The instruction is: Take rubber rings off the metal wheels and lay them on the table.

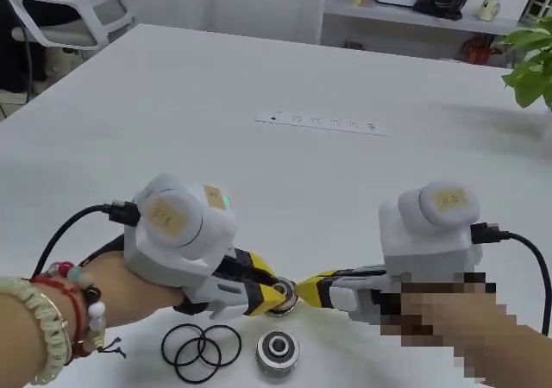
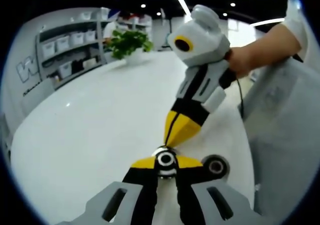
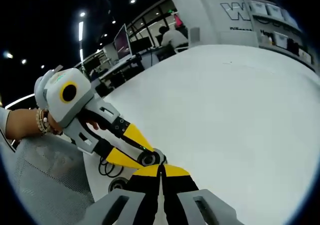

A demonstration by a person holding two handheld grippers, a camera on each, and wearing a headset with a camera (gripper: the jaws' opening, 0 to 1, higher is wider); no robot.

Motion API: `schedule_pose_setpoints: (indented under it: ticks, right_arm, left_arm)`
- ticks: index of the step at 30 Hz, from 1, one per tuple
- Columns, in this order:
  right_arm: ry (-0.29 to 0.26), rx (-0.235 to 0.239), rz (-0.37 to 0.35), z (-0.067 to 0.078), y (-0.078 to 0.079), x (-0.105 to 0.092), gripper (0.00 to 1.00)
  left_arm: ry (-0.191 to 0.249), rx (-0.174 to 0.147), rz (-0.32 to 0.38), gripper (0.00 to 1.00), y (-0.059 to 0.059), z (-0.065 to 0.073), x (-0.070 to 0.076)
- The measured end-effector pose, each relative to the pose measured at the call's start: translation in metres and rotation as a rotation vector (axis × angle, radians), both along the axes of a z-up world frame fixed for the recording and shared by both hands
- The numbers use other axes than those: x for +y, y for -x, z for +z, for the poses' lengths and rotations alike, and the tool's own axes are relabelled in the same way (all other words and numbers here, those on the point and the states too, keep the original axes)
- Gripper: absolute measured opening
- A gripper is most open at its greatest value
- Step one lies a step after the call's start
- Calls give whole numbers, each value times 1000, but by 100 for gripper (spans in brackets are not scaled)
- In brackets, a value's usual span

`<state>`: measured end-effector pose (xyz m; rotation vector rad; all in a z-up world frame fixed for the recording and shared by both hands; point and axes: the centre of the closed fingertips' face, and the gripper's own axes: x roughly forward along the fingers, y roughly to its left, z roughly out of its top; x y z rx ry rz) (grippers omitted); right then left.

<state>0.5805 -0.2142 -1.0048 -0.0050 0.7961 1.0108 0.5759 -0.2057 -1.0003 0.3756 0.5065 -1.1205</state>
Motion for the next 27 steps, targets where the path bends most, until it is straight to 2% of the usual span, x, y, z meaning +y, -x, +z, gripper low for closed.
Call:
schedule_pose_setpoints:
  ticks: [27]
  right_arm:
    - [-3, -5, 10, 4, 2, 7, 0]
  left_arm:
    - [3, -10, -3, 13, 0, 1, 1]
